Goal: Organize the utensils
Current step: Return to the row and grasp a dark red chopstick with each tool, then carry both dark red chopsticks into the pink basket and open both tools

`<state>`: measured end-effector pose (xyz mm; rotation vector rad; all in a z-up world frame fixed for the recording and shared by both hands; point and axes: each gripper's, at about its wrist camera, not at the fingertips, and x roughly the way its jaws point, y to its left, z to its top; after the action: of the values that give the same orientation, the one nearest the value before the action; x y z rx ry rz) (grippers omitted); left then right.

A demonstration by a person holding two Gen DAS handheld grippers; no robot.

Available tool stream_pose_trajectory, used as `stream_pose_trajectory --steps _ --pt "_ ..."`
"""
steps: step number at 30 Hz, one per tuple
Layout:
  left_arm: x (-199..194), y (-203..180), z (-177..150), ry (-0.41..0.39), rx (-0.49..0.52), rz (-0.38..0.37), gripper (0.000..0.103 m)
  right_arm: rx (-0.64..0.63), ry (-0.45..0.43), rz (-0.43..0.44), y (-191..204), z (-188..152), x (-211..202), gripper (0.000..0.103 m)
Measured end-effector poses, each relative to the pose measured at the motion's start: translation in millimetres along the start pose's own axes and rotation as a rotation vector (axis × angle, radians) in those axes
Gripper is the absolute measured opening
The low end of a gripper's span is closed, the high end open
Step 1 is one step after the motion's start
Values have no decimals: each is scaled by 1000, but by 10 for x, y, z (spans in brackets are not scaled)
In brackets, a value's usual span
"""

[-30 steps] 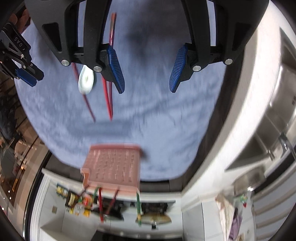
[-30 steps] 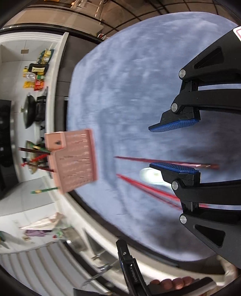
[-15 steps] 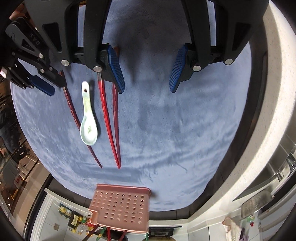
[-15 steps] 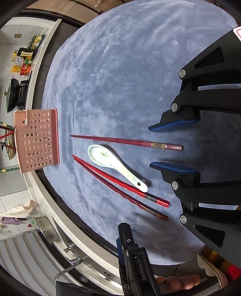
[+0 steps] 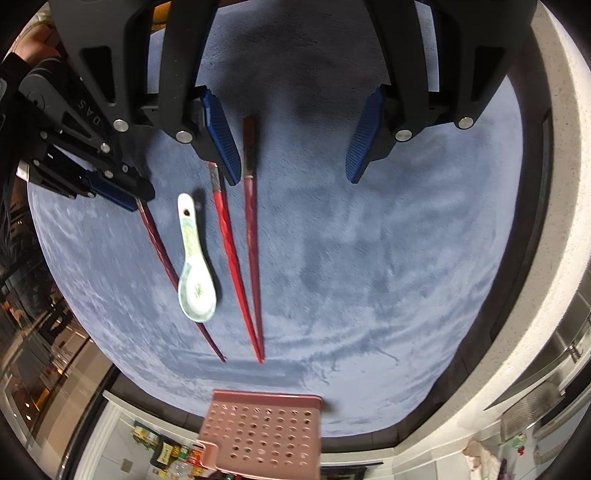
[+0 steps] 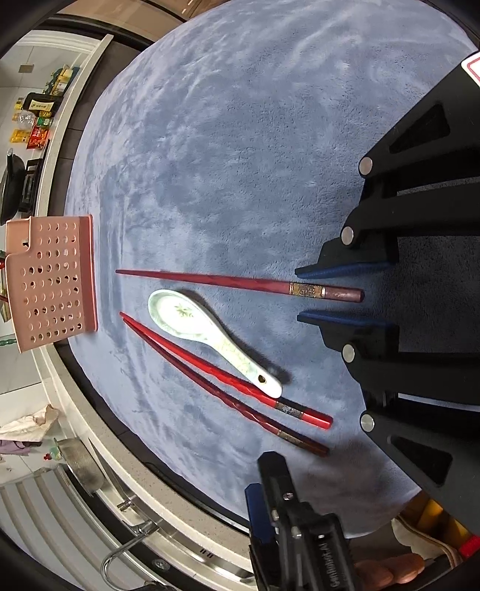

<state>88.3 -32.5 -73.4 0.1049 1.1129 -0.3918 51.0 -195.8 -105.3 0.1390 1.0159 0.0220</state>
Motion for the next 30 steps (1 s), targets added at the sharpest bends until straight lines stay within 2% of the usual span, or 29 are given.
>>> stream_pose_trajectory --steps 3,8,17,20,22,23,30 --pt "38 -29 -14 16 10 -12 56 13 -1 -5 -32 -5 -5 8" --pt "125 -23 -38 54 1 -36 54 25 -2 -4 -62 -10 -9 7" --pt "218 -43 -53 70 19 -16 42 24 -3 -4 -62 -15 -7 7" --pt "213 -57 -45 61 31 -12 27 23 -3 -5 -59 -15 -4 7" --pt "202 -52 -32 54 30 -19 12 22 -3 -4 -60 -15 -1 7" --pt "196 -48 -26 51 28 -21 10 21 -3 -4 -59 -10 -6 7" --pt "92 -49 14 15 31 -7 8 -8 -32 -28 -69 64 -109 7"
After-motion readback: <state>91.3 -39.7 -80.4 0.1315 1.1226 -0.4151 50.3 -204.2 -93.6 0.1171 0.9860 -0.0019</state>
